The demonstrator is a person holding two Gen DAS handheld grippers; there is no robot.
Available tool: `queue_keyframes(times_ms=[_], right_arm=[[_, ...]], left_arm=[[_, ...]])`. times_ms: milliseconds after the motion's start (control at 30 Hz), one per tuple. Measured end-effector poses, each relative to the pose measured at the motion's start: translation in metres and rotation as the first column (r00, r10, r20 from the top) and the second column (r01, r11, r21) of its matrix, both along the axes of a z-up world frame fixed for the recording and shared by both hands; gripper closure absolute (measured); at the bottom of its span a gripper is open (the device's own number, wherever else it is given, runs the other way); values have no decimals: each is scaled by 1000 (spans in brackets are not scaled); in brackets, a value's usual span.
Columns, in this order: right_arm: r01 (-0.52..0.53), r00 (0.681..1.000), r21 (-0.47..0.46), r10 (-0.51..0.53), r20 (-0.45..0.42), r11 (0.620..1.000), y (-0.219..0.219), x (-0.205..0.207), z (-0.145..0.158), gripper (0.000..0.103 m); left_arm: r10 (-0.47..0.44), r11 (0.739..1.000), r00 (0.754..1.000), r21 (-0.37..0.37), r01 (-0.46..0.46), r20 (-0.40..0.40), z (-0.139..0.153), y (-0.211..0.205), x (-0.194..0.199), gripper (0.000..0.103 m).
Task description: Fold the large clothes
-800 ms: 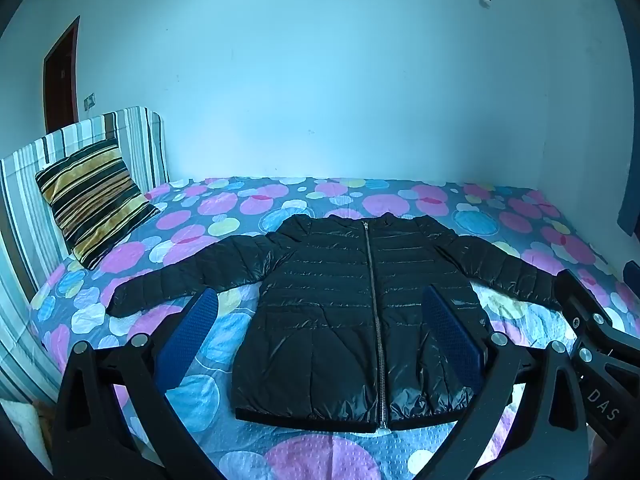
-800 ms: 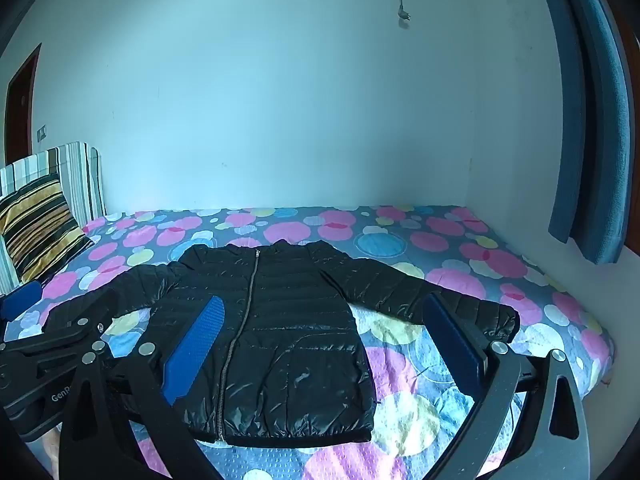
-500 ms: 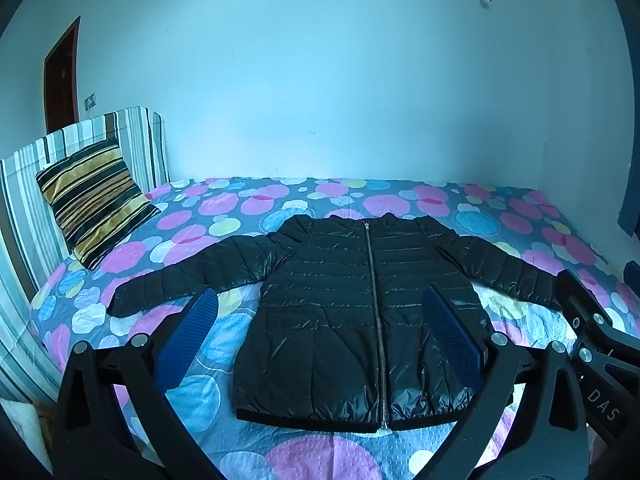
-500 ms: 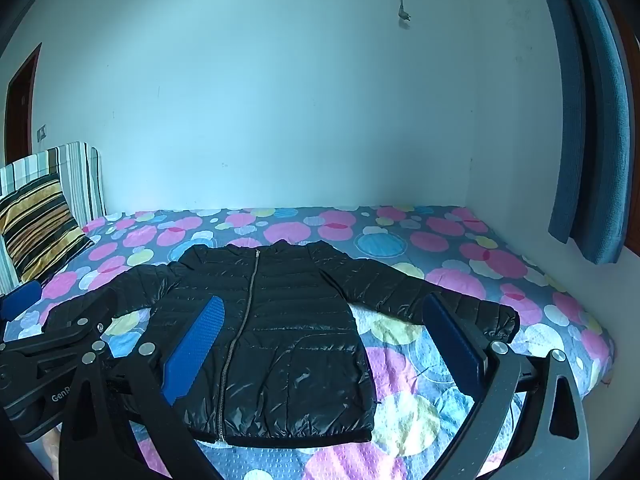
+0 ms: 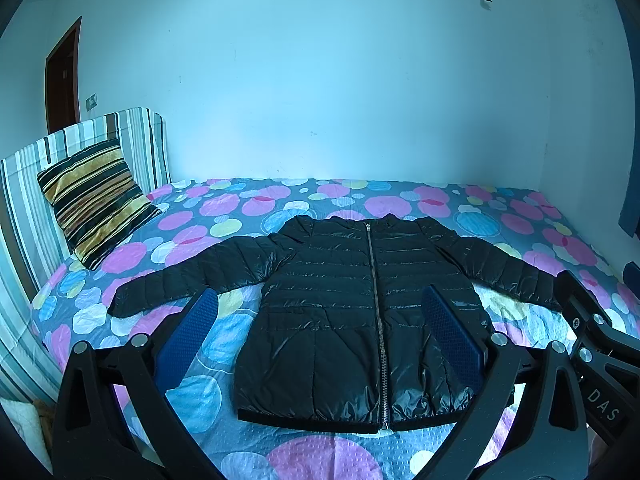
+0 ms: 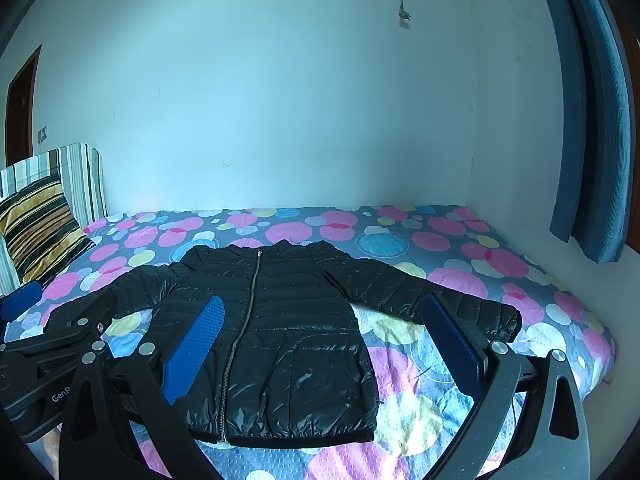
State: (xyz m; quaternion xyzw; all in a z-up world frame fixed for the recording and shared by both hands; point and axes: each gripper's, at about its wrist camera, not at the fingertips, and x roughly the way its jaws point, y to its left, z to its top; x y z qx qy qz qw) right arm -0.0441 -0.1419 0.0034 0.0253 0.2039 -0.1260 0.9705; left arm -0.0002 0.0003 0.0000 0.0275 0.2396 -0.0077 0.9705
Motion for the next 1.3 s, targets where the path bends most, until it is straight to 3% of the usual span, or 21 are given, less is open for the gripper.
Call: queue_keyframes(times_ms=[1300], right_arm=[[-1, 1000, 3, 1, -4, 1000, 0, 2, -7, 4]], left_arm=[[1, 1000, 1000, 0, -1, -4, 0, 13, 0, 2]])
